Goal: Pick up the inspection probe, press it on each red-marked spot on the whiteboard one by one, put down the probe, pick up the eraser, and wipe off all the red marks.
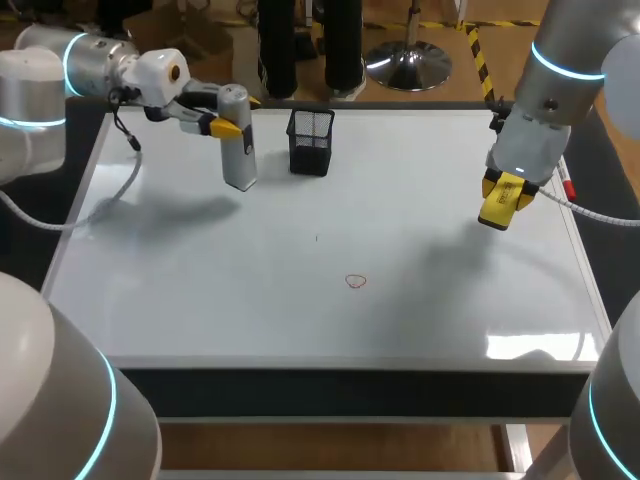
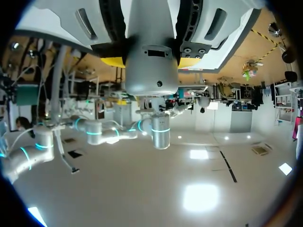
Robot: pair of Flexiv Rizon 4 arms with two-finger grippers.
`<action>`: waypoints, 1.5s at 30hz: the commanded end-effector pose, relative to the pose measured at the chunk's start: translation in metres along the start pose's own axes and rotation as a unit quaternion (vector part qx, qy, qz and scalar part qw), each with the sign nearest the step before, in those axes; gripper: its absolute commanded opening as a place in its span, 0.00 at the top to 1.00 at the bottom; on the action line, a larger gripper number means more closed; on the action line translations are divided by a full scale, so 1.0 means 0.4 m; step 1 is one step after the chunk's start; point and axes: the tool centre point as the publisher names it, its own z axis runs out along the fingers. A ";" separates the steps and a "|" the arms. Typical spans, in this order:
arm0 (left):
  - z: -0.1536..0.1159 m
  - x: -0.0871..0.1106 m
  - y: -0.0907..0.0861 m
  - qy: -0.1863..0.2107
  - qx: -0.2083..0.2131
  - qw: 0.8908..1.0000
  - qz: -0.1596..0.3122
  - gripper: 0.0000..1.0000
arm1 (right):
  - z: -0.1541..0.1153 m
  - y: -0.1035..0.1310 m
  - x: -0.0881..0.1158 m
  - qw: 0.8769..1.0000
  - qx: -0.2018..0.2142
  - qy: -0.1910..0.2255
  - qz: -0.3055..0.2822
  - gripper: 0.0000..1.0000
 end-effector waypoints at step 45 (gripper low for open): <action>-0.031 0.003 0.003 -0.006 0.008 1.000 0.000 1.00 | 0.094 0.436 -0.293 0.988 -0.008 0.046 -0.149 1.00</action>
